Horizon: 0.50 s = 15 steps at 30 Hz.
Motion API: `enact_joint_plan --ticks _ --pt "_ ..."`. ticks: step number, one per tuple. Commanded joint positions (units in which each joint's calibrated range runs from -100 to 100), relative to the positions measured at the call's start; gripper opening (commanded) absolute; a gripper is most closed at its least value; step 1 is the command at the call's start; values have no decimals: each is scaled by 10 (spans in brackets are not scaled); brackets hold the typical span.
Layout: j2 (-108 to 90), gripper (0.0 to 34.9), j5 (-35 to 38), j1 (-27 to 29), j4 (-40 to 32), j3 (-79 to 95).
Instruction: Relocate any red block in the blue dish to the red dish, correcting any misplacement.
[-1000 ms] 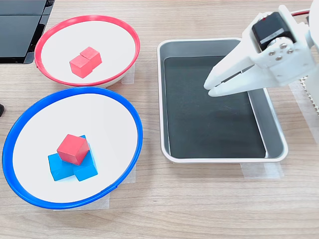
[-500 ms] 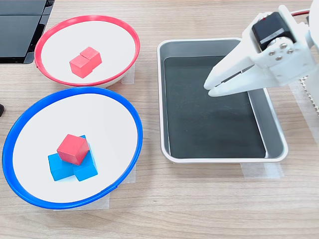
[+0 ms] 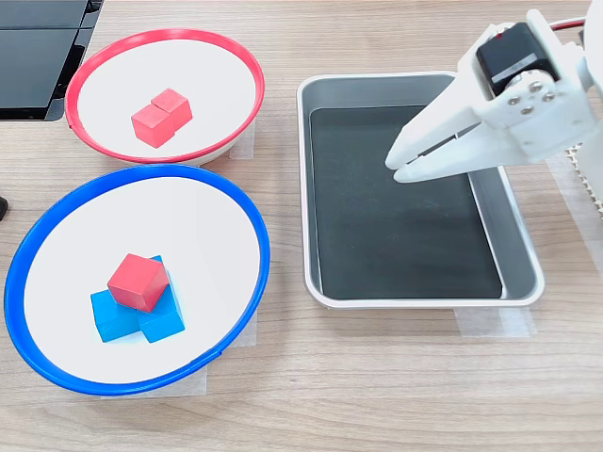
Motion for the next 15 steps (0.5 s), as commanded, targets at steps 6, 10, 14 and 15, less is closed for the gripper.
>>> enact_joint_plan --ticks 6,10,14,15 --pt "-3 4 -2 4 -6 -2" --pt "-3 4 -2 4 -6 -2" --pt "-3 4 0 0 -6 -2" --pt "-3 3 1 -1 -6 -2"
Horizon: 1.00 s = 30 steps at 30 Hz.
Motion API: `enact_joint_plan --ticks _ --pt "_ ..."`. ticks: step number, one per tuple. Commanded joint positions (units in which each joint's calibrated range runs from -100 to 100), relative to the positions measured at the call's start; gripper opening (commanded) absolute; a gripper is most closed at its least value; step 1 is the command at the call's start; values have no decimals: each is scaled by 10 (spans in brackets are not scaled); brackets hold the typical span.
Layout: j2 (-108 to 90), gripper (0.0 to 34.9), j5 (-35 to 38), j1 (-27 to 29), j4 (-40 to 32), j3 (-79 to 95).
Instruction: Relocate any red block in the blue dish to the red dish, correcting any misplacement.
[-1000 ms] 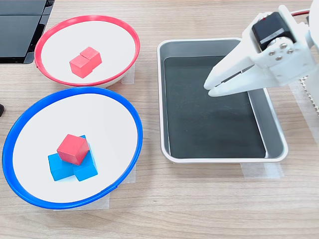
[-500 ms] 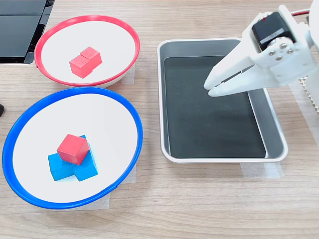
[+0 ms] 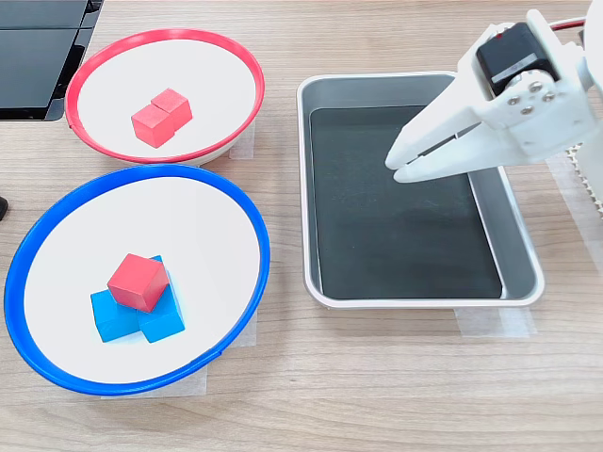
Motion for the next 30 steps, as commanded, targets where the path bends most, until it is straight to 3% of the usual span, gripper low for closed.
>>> enact_joint_plan --ticks 1,10,18,26,28,30 --pt "-3 3 1 -1 -7 -2" --pt "62 3 69 -2 -45 -86" --pt "340 2 221 -27 -54 -389" --pt "670 4 347 -76 12 -699" --pt "739 30 364 -84 26 -753" --pt "796 89 374 -86 29 -791"
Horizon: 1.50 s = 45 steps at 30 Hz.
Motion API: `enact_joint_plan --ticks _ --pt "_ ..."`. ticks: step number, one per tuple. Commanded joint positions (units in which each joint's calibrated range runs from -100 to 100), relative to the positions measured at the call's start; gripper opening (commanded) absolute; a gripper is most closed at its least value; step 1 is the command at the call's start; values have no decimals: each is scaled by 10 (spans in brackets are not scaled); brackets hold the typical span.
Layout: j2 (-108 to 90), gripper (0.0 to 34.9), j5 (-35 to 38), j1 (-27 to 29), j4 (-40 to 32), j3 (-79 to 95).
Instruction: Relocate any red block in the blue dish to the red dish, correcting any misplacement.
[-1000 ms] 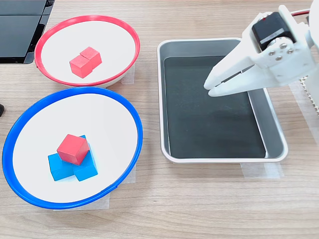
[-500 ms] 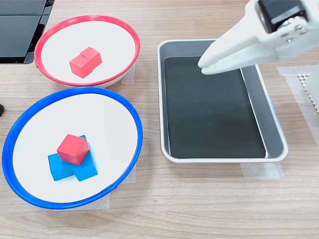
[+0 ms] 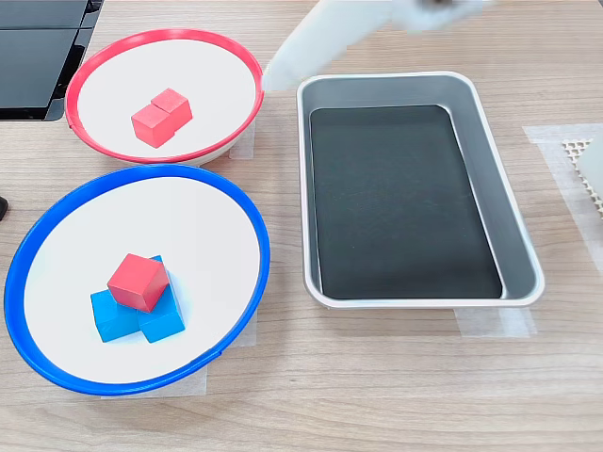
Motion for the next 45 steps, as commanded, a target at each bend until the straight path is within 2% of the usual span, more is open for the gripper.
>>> enact_joint_plan --ticks 1,3,8,9,26,34,45 --pt "132 115 26 -6 9 -119" --pt "188 165 33 -6 2 -148" --pt "297 241 36 -5 -2 -222" --pt "313 247 36 -4 -2 -233" --pt "503 232 25 -16 -7 -413" --pt "542 224 24 -33 -7 -450" --pt "560 202 29 -29 -7 -456"
